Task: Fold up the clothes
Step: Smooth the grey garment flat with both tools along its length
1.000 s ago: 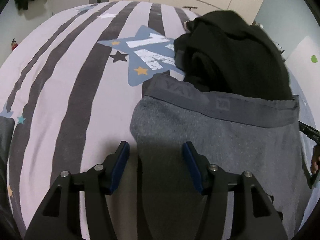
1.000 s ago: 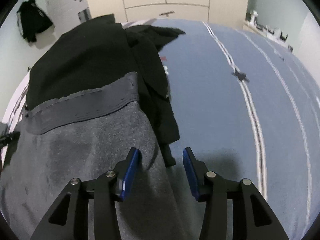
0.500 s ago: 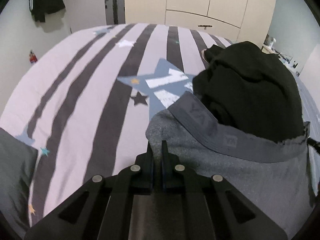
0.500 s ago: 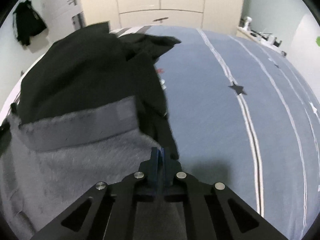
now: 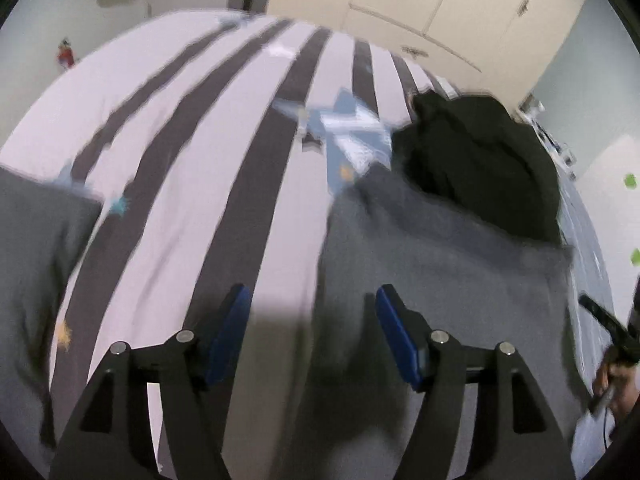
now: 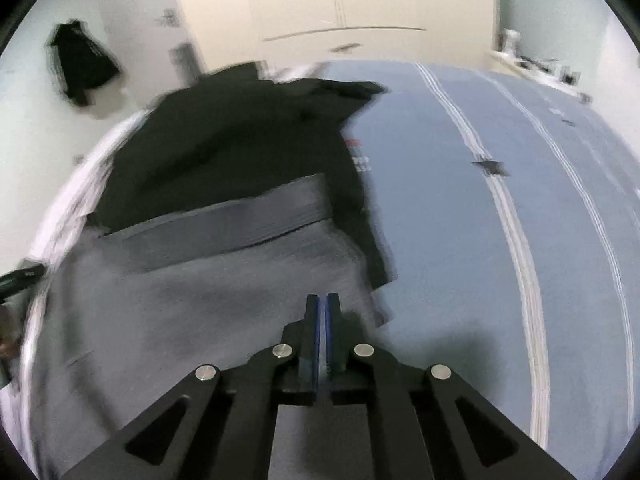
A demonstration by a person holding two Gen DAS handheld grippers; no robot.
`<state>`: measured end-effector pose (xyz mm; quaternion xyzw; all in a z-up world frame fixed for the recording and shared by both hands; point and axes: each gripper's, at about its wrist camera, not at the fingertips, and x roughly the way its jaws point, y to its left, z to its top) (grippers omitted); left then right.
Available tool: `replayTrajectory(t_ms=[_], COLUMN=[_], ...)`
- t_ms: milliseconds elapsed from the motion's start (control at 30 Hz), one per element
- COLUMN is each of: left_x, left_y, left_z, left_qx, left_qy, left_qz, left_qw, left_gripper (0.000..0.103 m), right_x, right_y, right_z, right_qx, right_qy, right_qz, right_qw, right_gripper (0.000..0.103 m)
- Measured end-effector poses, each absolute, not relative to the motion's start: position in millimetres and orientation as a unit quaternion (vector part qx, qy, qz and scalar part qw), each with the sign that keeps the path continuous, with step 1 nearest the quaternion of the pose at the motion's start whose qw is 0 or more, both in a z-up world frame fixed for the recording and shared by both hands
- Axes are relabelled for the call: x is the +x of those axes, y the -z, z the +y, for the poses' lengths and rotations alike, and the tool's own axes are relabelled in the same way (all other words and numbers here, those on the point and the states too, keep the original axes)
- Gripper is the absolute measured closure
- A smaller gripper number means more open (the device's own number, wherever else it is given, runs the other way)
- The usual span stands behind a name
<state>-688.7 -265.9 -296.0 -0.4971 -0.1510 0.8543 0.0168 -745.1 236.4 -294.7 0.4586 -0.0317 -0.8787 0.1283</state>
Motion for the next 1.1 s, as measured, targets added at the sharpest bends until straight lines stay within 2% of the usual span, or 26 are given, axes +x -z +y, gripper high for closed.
replayTrajectory(t_ms=[100,233,300,467,567,600,667,700,733,900,967,1100], left_x=[-645,-586,-562,-532,-537,-538,-538,-538,-539,-524,-512,-494], left_y=[300,308,318,331,332,331,330,329,328,309,296,296], left_z=[-270,-273,-271,-264,-259,-259,-258,-257,-257,-270,-286,-310], left_qx=[-0.515,-0.536,-0.554,-0.569,-0.566,-0.567,-0.570,-0.571,-0.572,-0.558,-0.545,-0.541], left_qy=[-0.841,-0.822,-0.813,-0.806,-0.809,-0.808,-0.807,-0.806,-0.805,-0.813,-0.817,-0.812], left_qz=[-0.158,-0.188,-0.175,-0.159,-0.157,-0.156,-0.153,-0.152,-0.151,-0.165,-0.187,-0.218], left_qw=[0.038,0.042,0.036,0.035,0.028,0.029,0.033,0.035,0.037,0.021,0.005,-0.022], left_gripper=[0.040,0.040,0.040,0.040,0.040,0.042,0.057,0.082,0.101,0.101,0.101,0.100], right_x=[-710,-670,-651,-612,-588,-581,-572,-569,-566,-529,-509,-470], right_y=[294,305,306,313,314,313,312,311,310,298,293,301], right_z=[217,205,203,212,224,228,232,233,234,229,223,199], right_qx=[0.467,0.497,0.498,0.516,0.525,0.527,0.529,0.530,0.531,0.533,0.534,0.547], right_qy=[0.864,0.841,0.839,0.833,0.829,0.828,0.828,0.828,0.827,0.823,0.820,0.808], right_qz=[-0.023,-0.030,-0.022,-0.031,-0.051,-0.059,-0.065,-0.071,-0.076,-0.081,-0.070,-0.026], right_qw=[0.187,0.211,0.216,0.198,0.185,0.183,0.174,0.170,0.166,0.180,0.195,0.218], right_gripper=[0.097,0.097,0.097,0.084,0.082,0.081,0.077,0.076,0.075,0.072,0.066,0.064])
